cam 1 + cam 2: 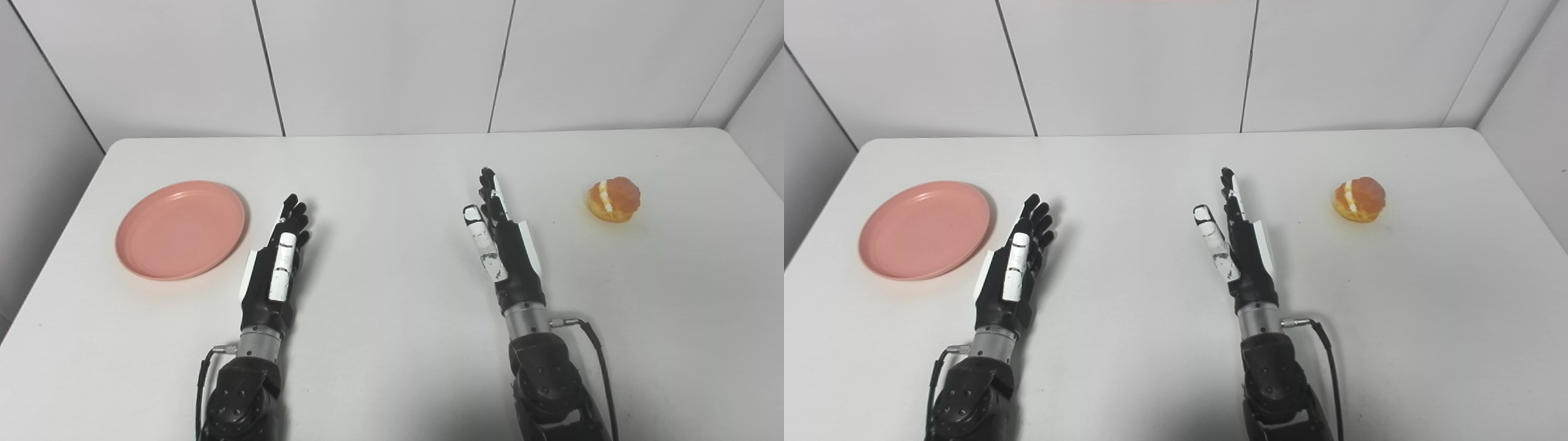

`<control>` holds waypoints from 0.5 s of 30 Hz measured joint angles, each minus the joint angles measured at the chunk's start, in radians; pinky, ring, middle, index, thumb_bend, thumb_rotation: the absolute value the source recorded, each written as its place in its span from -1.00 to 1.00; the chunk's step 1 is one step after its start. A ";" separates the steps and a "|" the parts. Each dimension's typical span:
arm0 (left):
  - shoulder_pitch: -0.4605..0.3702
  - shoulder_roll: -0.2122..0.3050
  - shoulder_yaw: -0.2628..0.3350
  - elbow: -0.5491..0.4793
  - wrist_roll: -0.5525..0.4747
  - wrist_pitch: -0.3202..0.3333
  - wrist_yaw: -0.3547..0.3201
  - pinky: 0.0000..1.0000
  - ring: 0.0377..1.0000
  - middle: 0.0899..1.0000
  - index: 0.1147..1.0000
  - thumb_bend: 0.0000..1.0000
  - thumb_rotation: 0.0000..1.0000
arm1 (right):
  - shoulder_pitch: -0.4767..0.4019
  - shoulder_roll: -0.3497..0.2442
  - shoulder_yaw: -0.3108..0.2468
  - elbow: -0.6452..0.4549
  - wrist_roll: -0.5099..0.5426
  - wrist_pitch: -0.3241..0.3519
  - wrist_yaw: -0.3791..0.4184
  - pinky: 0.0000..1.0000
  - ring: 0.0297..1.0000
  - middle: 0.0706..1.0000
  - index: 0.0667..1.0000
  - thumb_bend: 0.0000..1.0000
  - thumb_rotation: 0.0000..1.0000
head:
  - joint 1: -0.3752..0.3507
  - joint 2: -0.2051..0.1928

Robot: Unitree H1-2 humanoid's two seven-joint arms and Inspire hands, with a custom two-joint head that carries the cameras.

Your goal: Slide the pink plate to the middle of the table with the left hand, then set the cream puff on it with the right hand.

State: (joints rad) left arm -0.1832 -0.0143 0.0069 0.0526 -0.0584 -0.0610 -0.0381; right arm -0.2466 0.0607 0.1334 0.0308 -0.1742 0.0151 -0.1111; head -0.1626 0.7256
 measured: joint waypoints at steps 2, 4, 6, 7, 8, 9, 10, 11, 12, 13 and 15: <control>0.000 0.000 0.000 0.000 0.000 0.000 0.001 0.97 0.97 0.95 0.89 0.09 0.90 | 0.004 0.002 -0.004 -0.002 0.016 0.012 0.013 1.00 1.00 1.00 1.00 0.36 1.00 | 0.006 0.002; 0.000 -0.001 -0.001 0.000 0.002 0.000 0.002 0.98 0.96 0.95 0.86 0.10 0.89 | 0.004 0.002 -0.009 -0.008 0.034 0.025 0.023 1.00 1.00 1.00 1.00 0.34 1.00 | 0.006 0.002; 0.000 0.000 -0.003 0.000 0.018 0.000 0.002 0.95 0.95 0.94 0.81 0.13 0.91 | 0.004 0.002 -0.011 -0.013 0.047 0.035 0.035 1.00 1.00 1.00 1.00 0.32 1.00 | 0.009 0.003; 0.000 0.001 -0.004 0.000 0.023 0.000 0.003 0.97 0.96 0.95 0.81 0.08 0.91 | 0.005 0.003 -0.011 -0.013 0.051 0.038 0.037 1.00 1.00 1.00 1.00 0.32 1.00 | 0.008 0.002; -0.001 0.001 -0.006 0.000 0.025 0.000 0.003 0.98 0.97 0.96 0.83 0.05 0.94 | 0.006 0.005 -0.011 -0.013 0.056 0.040 0.037 1.00 1.00 1.00 1.00 0.31 0.97 | 0.008 0.002; -0.001 0.002 -0.009 0.000 0.029 0.000 0.003 0.99 0.98 0.96 0.85 0.03 0.97 | 0.007 0.008 -0.012 -0.014 0.062 0.042 0.037 1.00 1.00 1.00 1.00 0.31 0.93 | 0.008 0.002; -0.001 0.002 -0.011 0.000 0.040 0.000 0.003 0.99 0.98 0.96 0.86 0.01 0.96 | 0.011 0.016 -0.016 -0.016 0.073 0.044 0.037 1.00 1.00 1.00 1.00 0.30 0.94 | 0.008 0.002; 0.000 0.003 -0.014 0.000 0.043 0.000 0.002 0.99 0.97 0.95 0.86 0.01 0.95 | 0.014 0.023 -0.020 -0.017 0.080 0.046 0.037 1.00 1.00 1.00 1.00 0.29 0.94 | 0.008 0.002; -0.001 0.003 -0.014 0.001 0.043 0.000 0.002 0.96 0.95 0.93 0.85 0.00 0.89 | 0.017 0.029 -0.021 -0.018 0.084 0.049 0.037 1.00 1.00 1.00 1.00 0.28 0.95 | 0.006 0.003; -0.001 0.002 -0.014 0.000 0.043 0.000 0.002 0.96 0.96 0.94 0.86 -0.02 0.90 | 0.019 0.034 -0.021 -0.019 0.089 0.053 0.037 1.00 1.00 1.00 1.00 0.27 0.94 | 0.006 0.003; -0.001 0.002 -0.014 0.000 0.042 0.002 0.001 0.98 0.98 0.97 0.91 -0.03 0.97 | 0.020 0.038 -0.022 -0.020 0.098 0.057 0.039 1.00 1.00 1.00 1.00 0.26 0.94 | 0.006 0.003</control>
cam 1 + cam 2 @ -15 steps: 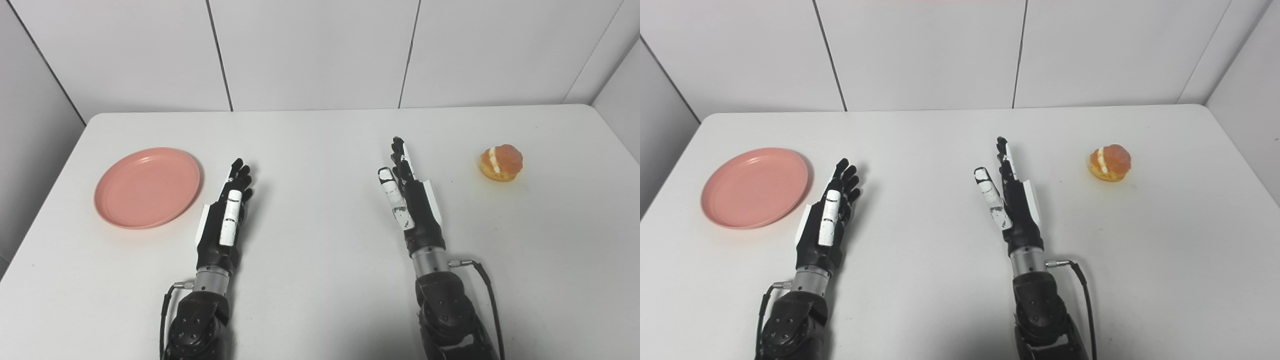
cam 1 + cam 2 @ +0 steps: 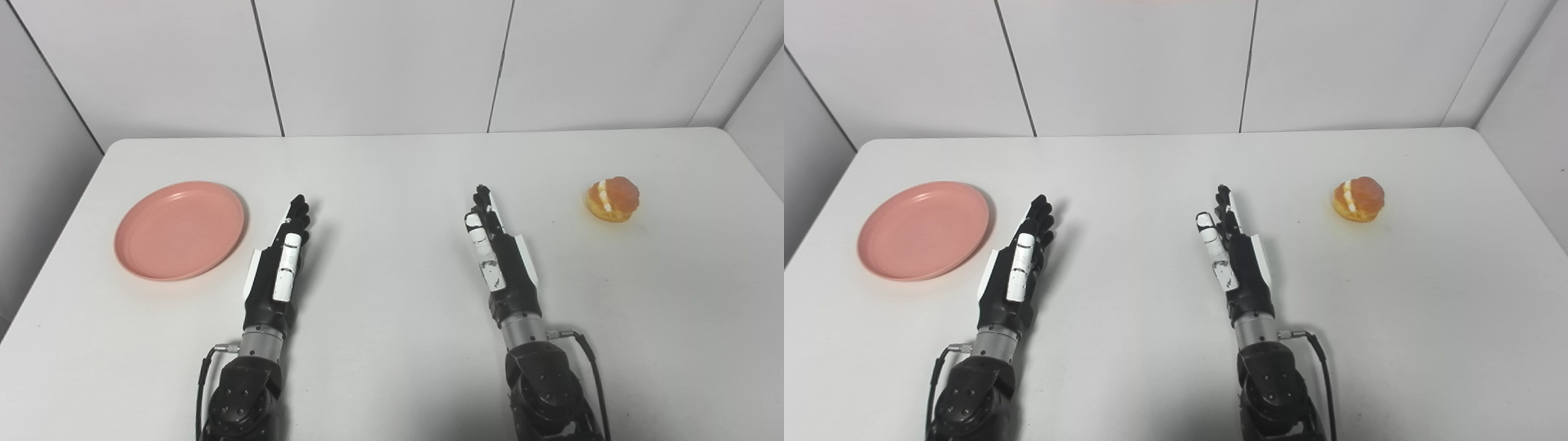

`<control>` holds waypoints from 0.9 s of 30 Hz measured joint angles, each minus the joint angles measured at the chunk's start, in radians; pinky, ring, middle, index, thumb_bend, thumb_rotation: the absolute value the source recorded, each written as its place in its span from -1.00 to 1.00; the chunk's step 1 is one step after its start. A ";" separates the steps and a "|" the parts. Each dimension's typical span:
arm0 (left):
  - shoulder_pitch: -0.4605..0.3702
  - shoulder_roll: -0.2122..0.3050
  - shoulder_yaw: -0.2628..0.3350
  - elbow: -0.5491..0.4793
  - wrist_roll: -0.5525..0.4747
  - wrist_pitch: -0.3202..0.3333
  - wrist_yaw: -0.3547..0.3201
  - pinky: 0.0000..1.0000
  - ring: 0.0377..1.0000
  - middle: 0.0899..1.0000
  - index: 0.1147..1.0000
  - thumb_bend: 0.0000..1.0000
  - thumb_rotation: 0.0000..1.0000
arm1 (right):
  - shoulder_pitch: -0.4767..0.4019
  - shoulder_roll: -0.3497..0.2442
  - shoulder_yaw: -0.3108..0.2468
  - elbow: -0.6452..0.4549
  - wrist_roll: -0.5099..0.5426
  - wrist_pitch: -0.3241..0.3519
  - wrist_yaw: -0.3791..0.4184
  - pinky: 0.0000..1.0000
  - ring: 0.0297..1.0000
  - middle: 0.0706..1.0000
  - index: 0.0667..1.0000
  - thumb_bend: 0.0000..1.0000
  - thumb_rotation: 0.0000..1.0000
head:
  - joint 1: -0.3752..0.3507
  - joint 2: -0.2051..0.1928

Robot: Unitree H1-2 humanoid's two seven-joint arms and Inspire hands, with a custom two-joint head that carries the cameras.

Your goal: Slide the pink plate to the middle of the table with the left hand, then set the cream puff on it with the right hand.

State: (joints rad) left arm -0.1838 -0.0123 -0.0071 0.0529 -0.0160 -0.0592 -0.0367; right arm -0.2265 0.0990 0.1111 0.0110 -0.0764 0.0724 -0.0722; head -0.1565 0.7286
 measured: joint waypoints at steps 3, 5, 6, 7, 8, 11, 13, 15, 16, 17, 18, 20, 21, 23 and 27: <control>0.000 0.001 0.000 0.000 0.000 0.001 -0.001 0.98 0.97 0.96 0.91 -0.04 0.98 | 0.000 -0.001 -0.002 -0.001 0.001 0.001 0.000 1.00 1.00 1.00 1.00 0.25 0.97 | 0.005 -0.003; 0.000 0.003 -0.001 0.000 -0.001 0.003 -0.003 1.00 0.99 0.99 0.93 0.00 0.99 | 0.000 -0.001 -0.002 -0.002 0.002 0.004 0.002 1.00 1.00 1.00 1.00 0.27 0.96 | 0.006 -0.005; 0.000 0.005 -0.003 -0.001 -0.002 0.005 -0.005 1.00 0.99 0.99 0.94 0.01 0.99 | 0.000 -0.002 -0.002 -0.002 0.005 0.008 0.007 1.00 1.00 1.00 1.00 0.27 0.96 | 0.006 -0.005; 0.000 0.009 -0.009 -0.002 -0.003 0.012 -0.012 1.00 1.00 1.00 0.97 0.04 1.00 | 0.000 -0.003 -0.002 -0.003 0.009 0.017 0.016 1.00 1.00 1.00 1.00 0.28 0.95 | 0.006 -0.005; 0.000 0.014 -0.016 -0.002 -0.004 0.021 -0.024 1.00 1.00 1.00 0.98 0.07 1.00 | 0.000 -0.003 -0.002 -0.003 0.011 0.024 0.018 1.00 1.00 1.00 1.00 0.27 0.94 | 0.008 -0.003; -0.001 0.036 -0.028 -0.002 -0.007 0.023 -0.056 1.00 1.00 1.00 1.00 0.14 1.00 | 0.000 -0.003 -0.005 -0.004 0.012 0.038 0.018 1.00 1.00 1.00 1.00 0.28 0.91 | 0.006 -0.003; -0.002 0.040 -0.028 -0.001 -0.017 0.023 -0.063 1.00 1.00 1.00 1.00 0.16 1.00 | 0.000 -0.003 -0.008 -0.003 0.017 0.038 0.019 1.00 1.00 1.00 1.00 0.28 0.91 | 0.008 -0.003; -0.003 0.042 -0.028 0.002 -0.025 0.023 -0.069 1.00 1.00 1.00 1.00 0.16 1.00 | -0.001 -0.003 -0.012 -0.002 0.021 0.038 0.019 1.00 1.00 1.00 1.00 0.27 0.93 | 0.009 -0.005; -0.003 0.042 -0.028 0.002 -0.026 0.023 -0.069 1.00 1.00 1.00 1.00 0.17 1.00 | -0.001 -0.004 -0.012 -0.001 0.021 0.038 0.019 1.00 1.00 1.00 1.00 0.27 0.94 | 0.023 -0.008; -0.003 0.042 -0.029 0.002 -0.025 0.023 -0.069 1.00 1.00 1.00 1.00 0.17 1.00 | -0.001 -0.004 -0.012 0.000 0.021 0.038 0.019 1.00 1.00 1.00 1.00 0.27 0.94 | 0.023 -0.008; -0.003 0.042 -0.031 0.002 -0.025 0.023 -0.070 1.00 1.00 1.00 1.00 0.16 1.00 | -0.001 -0.004 -0.012 0.002 0.021 0.038 0.019 1.00 1.00 1.00 1.00 0.27 0.94 | 0.062 -0.014; -0.003 0.039 -0.035 0.002 -0.022 0.023 -0.069 1.00 1.00 1.00 1.00 0.12 1.00 | -0.002 -0.010 -0.012 0.006 0.021 0.038 0.020 1.00 1.00 1.00 1.00 0.27 0.97 | 0.098 -0.020; -0.003 0.037 -0.036 0.002 -0.020 0.023 -0.066 1.00 1.00 1.00 1.00 0.10 1.00 | -0.002 -0.016 -0.013 0.007 0.021 0.037 0.023 1.00 1.00 1.00 1.00 0.27 0.97 | 0.118 -0.024; -0.003 0.030 -0.039 0.001 -0.015 0.024 -0.057 1.00 1.00 1.00 1.00 0.09 1.00 | -0.002 -0.027 -0.022 0.007 0.028 0.036 0.032 1.00 1.00 1.00 1.00 0.25 0.81 | 0.166 -0.035; -0.003 0.007 -0.044 -0.002 0.014 0.029 -0.033 0.99 0.99 1.00 1.00 0.01 1.00 | -0.002 -0.031 -0.050 0.008 0.039 0.034 0.027 0.93 0.97 0.98 0.96 0.24 0.74 | 0.296 -0.069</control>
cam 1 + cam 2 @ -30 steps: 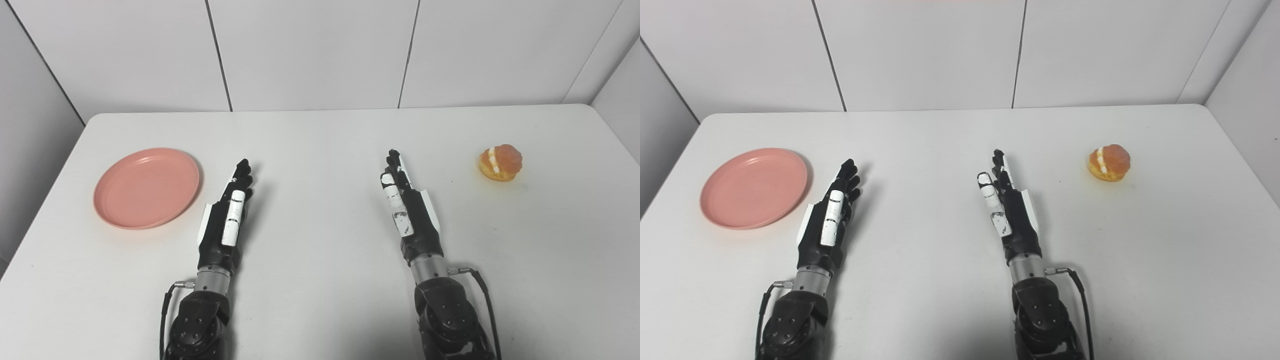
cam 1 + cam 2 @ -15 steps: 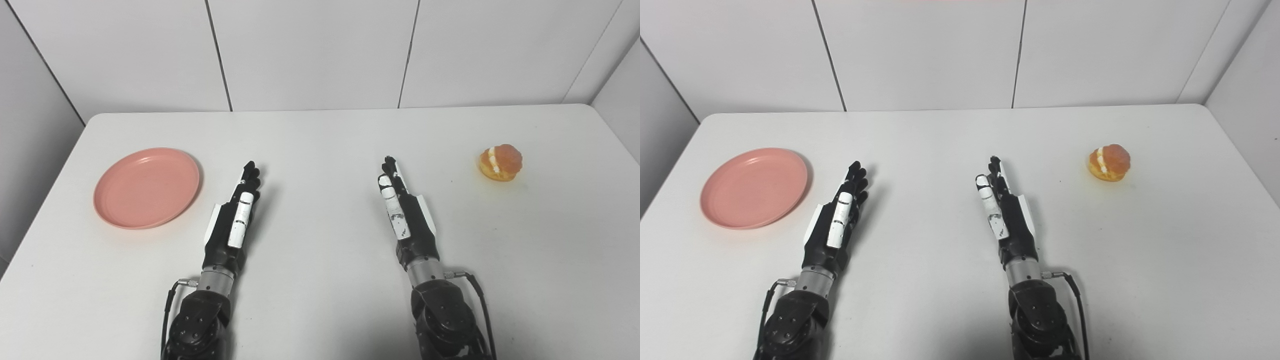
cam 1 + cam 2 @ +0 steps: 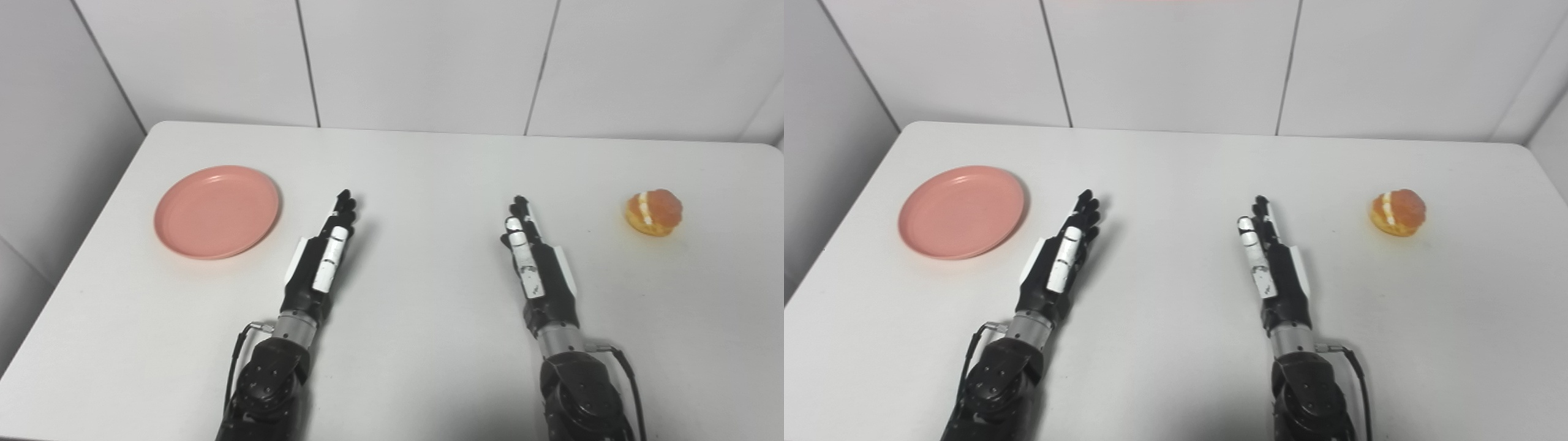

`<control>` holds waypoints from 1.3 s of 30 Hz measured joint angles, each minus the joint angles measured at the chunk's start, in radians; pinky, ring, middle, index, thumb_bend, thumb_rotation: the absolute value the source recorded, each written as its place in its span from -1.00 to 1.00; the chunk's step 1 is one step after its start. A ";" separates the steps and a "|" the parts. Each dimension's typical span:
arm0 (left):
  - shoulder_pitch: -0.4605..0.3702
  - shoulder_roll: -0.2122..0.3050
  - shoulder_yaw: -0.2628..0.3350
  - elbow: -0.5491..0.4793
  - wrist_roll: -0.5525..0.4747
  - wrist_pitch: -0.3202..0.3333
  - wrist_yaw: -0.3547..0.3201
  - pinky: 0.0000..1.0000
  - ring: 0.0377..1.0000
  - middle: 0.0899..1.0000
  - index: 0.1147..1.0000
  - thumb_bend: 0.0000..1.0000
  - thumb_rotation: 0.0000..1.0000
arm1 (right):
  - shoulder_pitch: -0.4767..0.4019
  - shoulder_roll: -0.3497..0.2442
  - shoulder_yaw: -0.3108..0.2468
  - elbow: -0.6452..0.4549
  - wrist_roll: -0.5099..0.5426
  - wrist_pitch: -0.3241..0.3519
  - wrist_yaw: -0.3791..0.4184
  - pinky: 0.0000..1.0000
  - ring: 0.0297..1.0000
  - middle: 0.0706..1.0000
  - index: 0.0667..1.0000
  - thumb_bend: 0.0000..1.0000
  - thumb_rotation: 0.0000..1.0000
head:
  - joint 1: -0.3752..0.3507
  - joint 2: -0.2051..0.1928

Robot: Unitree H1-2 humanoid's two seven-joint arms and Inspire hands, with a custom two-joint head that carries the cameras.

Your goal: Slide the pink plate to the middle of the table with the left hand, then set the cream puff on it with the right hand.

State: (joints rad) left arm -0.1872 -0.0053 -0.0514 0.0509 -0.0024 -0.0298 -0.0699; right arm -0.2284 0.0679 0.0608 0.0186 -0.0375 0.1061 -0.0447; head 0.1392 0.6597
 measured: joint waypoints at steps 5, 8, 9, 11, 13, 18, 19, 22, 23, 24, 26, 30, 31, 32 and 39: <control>-0.022 -0.031 0.022 0.013 0.039 -0.004 0.061 0.98 0.96 0.97 0.93 0.13 1.00 | 0.001 -0.022 -0.019 0.034 0.036 -0.060 0.028 1.00 0.99 1.00 0.99 0.24 0.68 | 0.075 -0.034; -0.063 -0.032 0.045 0.040 0.024 -0.036 0.072 0.98 0.96 0.97 0.94 0.17 1.00 | 0.001 -0.044 -0.019 0.053 0.051 -0.094 0.049 1.00 1.00 1.00 1.00 0.29 0.72 | 0.095 -0.048; -0.078 -0.028 0.053 0.041 0.025 -0.047 0.074 0.98 0.95 0.97 0.94 0.17 1.00 | 0.001 -0.049 -0.018 0.060 0.054 -0.107 0.058 1.00 1.00 1.00 1.00 0.29 0.72 | 0.095 -0.048; -0.101 -0.022 0.063 0.043 0.025 -0.069 0.076 0.98 0.95 0.96 0.93 0.20 1.00 | 0.000 -0.051 -0.019 0.069 0.060 -0.118 0.063 1.00 1.00 1.00 1.00 0.36 0.71 | 0.115 -0.063; -0.118 -0.011 0.073 0.046 0.025 -0.074 0.077 0.99 0.93 0.93 0.90 0.25 1.00 | -0.004 -0.050 -0.022 0.077 0.071 -0.119 0.070 1.00 1.00 1.00 1.00 0.40 0.70 | 0.120 -0.069; -0.153 0.007 0.123 0.068 0.015 -0.092 0.092 0.74 0.72 0.72 0.69 0.24 1.00 | -0.005 -0.053 -0.028 0.082 0.099 -0.127 0.089 1.00 1.00 1.00 1.00 0.49 0.68 | 0.128 -0.084; -0.160 0.013 0.136 0.071 0.015 -0.093 0.099 0.71 0.69 0.69 0.65 0.24 1.00 | -0.006 -0.053 -0.028 0.083 0.098 -0.128 0.089 1.00 1.00 1.00 1.00 0.48 0.68 | 0.131 -0.092; -0.179 0.031 0.176 0.070 0.012 -0.095 0.121 0.63 0.61 0.59 0.55 0.25 1.00 | -0.006 -0.054 -0.028 0.084 0.098 -0.129 0.091 1.00 1.00 1.00 1.00 0.44 0.65 | 0.134 -0.100; -0.185 0.038 0.186 0.070 0.007 -0.096 0.129 0.62 0.60 0.58 0.54 0.25 1.00 | -0.006 -0.054 -0.028 0.085 0.098 -0.130 0.092 1.00 1.00 1.00 1.00 0.43 0.64 | 0.135 -0.107; -0.191 0.046 0.197 0.070 0.005 -0.097 0.136 0.60 0.57 0.55 0.51 0.26 1.00 | -0.006 -0.054 -0.028 0.085 0.098 -0.130 0.092 1.00 1.00 1.00 0.99 0.40 0.63 | 0.137 -0.112; -0.199 0.065 0.220 0.072 0.004 -0.103 0.146 0.56 0.53 0.51 0.46 0.29 1.00 | -0.006 -0.054 -0.028 0.086 0.098 -0.131 0.093 1.00 1.00 1.00 0.98 0.36 0.60 | 0.137 -0.112; -0.222 0.090 0.260 0.095 -0.002 -0.110 0.175 0.56 0.50 0.47 0.42 0.29 1.00 | -0.011 -0.055 -0.030 0.094 0.100 -0.135 0.096 1.00 1.00 1.00 0.98 0.33 0.56 | 0.140 -0.123; -0.229 0.098 0.271 0.105 -0.012 -0.111 0.178 0.57 0.51 0.47 0.43 0.29 1.00 | -0.014 -0.055 -0.030 0.099 0.100 -0.136 0.097 1.00 1.00 1.00 0.99 0.32 0.56 | 0.140 -0.124; -0.232 0.105 0.280 0.110 -0.017 -0.111 0.179 0.61 0.52 0.48 0.44 0.30 1.00 | -0.016 -0.055 -0.030 0.101 0.100 -0.137 0.098 1.00 1.00 1.00 0.99 0.32 0.57 | 0.141 -0.126; -0.250 0.161 0.341 0.174 -0.039 -0.121 0.192 0.59 0.46 0.39 0.35 0.30 1.00 | -0.021 -0.059 -0.030 0.106 0.104 -0.138 0.102 1.00 1.00 1.00 1.00 0.30 0.56 | 0.146 -0.129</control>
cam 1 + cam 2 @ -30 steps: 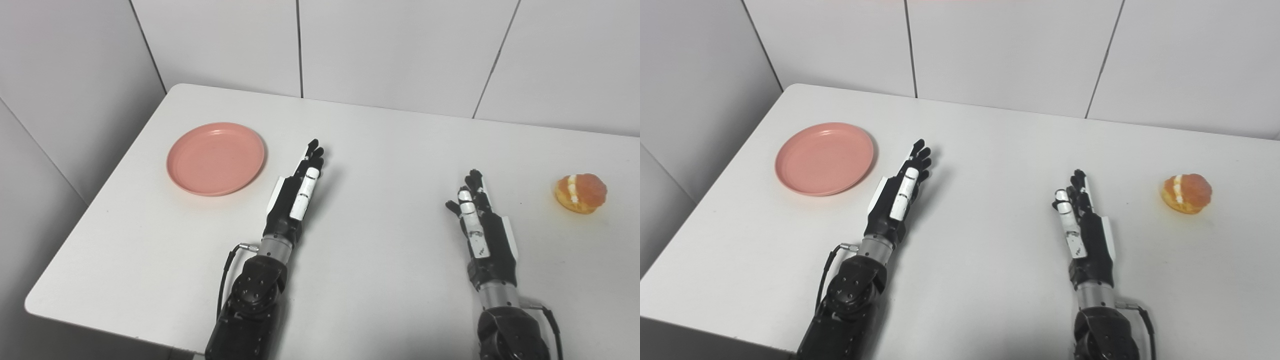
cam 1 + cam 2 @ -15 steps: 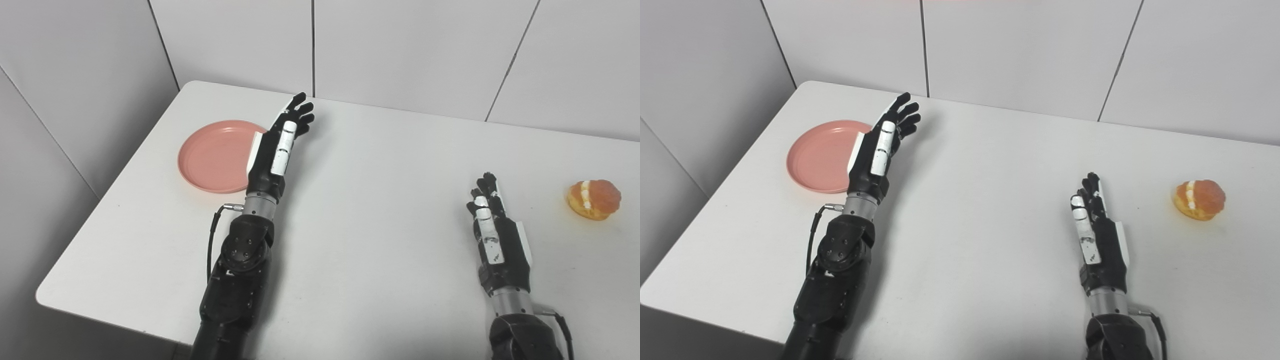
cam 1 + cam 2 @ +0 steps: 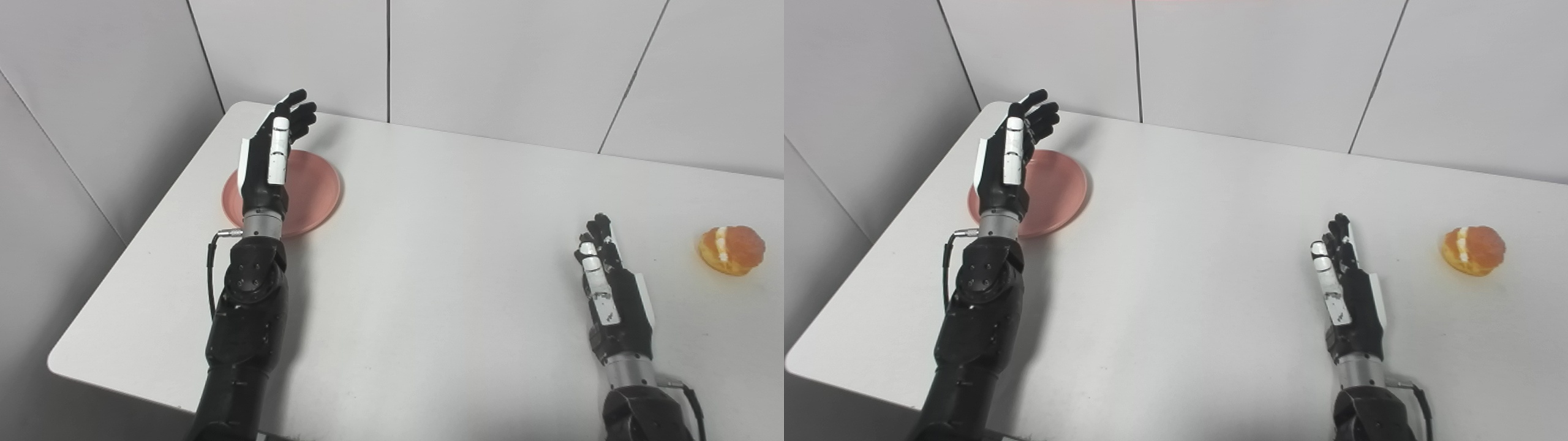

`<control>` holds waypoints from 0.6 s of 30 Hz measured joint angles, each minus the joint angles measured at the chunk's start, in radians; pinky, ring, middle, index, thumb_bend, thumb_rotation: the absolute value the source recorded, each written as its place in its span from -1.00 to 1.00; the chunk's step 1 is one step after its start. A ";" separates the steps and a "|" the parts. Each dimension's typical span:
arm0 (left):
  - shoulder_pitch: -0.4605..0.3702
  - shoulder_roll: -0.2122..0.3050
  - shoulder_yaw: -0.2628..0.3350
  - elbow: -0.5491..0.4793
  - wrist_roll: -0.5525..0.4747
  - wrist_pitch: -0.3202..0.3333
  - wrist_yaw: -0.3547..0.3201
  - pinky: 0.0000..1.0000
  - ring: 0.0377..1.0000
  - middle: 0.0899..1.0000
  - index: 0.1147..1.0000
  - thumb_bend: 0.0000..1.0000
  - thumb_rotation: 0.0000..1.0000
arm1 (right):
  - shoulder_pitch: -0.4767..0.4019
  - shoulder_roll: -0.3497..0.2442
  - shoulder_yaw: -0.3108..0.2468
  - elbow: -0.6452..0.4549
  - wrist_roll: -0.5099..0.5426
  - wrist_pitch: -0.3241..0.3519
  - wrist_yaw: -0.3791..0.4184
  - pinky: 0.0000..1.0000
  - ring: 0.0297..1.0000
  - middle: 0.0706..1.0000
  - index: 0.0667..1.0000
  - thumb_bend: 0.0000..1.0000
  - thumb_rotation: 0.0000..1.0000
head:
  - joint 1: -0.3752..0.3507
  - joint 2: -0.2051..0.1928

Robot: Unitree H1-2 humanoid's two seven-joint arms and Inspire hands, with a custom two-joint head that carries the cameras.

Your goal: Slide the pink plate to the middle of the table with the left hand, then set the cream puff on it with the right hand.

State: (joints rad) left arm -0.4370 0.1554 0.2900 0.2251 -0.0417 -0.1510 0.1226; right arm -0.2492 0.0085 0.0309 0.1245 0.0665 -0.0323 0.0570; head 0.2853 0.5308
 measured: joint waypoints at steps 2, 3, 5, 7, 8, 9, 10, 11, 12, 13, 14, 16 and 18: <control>-0.004 0.014 0.014 0.022 0.000 -0.018 0.020 0.66 0.44 0.36 0.32 0.30 1.00 | 0.000 -0.001 0.000 0.001 0.000 -0.001 0.001 1.00 1.00 1.00 1.00 0.28 0.58 | 0.000 0.000; -0.007 0.018 0.019 0.031 0.001 -0.027 0.026 0.66 0.44 0.37 0.32 0.31 1.00 | -0.001 -0.003 0.000 0.002 0.000 -0.002 0.002 1.00 1.00 1.00 1.00 0.28 0.56 | 0.000 -0.002; -0.011 0.028 0.026 0.043 0.003 -0.037 0.042 0.60 0.42 0.36 0.31 0.30 1.00 | -0.003 -0.004 0.000 0.004 0.001 -0.003 0.004 1.00 1.00 1.00 1.00 0.29 0.55 | 0.002 -0.002; -0.020 0.044 0.031 0.081 0.005 -0.064 0.056 0.53 0.42 0.35 0.30 0.30 1.00 | -0.003 -0.004 0.000 0.005 0.002 -0.003 0.007 1.00 1.00 1.00 0.99 0.28 0.54 | 0.002 -0.003; -0.026 0.050 0.037 0.099 0.005 -0.073 0.061 0.54 0.42 0.35 0.30 0.30 1.00 | -0.004 -0.004 0.001 0.005 0.002 -0.004 0.008 1.00 1.00 1.00 0.99 0.28 0.54 | 0.002 -0.003; -0.031 0.057 0.042 0.120 0.005 -0.076 0.071 0.57 0.43 0.34 0.31 0.31 1.00 | -0.004 -0.004 0.001 0.006 0.001 -0.008 0.008 1.00 1.00 1.00 0.99 0.29 0.55 | 0.002 -0.003; -0.032 0.064 0.047 0.126 0.005 -0.076 0.079 0.63 0.45 0.36 0.32 0.31 1.00 | -0.004 -0.004 0.001 0.006 0.001 -0.013 0.009 1.00 1.00 1.00 0.99 0.30 0.54 | 0.003 -0.003; -0.032 0.070 0.051 0.127 0.005 -0.076 0.083 0.67 0.46 0.37 0.33 0.31 1.00 | -0.004 -0.004 0.001 0.006 0.001 -0.014 0.009 1.00 1.00 1.00 0.99 0.29 0.54 | 0.003 -0.003; -0.032 0.076 0.054 0.127 0.005 -0.076 0.089 0.67 0.47 0.37 0.33 0.31 1.00 | -0.004 -0.005 0.000 0.006 0.002 -0.014 0.009 1.00 1.00 1.00 0.99 0.29 0.54 | 0.003 -0.003; -0.032 0.080 0.057 0.128 0.003 -0.076 0.091 0.66 0.48 0.39 0.33 0.32 1.00 | -0.004 -0.006 0.000 0.007 0.002 -0.014 0.010 1.00 1.00 1.00 0.99 0.30 0.54 | 0.003 -0.005; -0.032 0.086 0.062 0.132 -0.002 -0.077 0.093 0.67 0.50 0.40 0.33 0.34 1.00 | -0.004 -0.006 0.000 0.007 0.003 -0.014 0.012 1.00 1.00 1.00 0.99 0.30 0.53 | 0.003 -0.005; -0.033 0.100 0.071 0.151 -0.022 -0.079 0.093 0.70 0.50 0.42 0.34 0.36 1.00 | -0.005 -0.006 0.000 0.009 0.005 -0.014 0.015 1.00 1.00 1.00 0.99 0.30 0.53 | 0.003 -0.003; -0.035 0.112 0.079 0.174 -0.030 -0.079 0.094 0.72 0.50 0.44 0.37 0.38 1.00 | -0.005 -0.007 0.000 0.009 0.006 -0.015 0.018 1.00 1.00 1.00 1.00 0.31 0.56 | 0.005 -0.003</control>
State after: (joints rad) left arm -0.4721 0.2671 0.3693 0.3990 -0.0717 -0.2301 0.2166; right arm -0.2543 0.0020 0.0312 0.1336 0.0722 -0.0469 0.0746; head 0.2899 0.5277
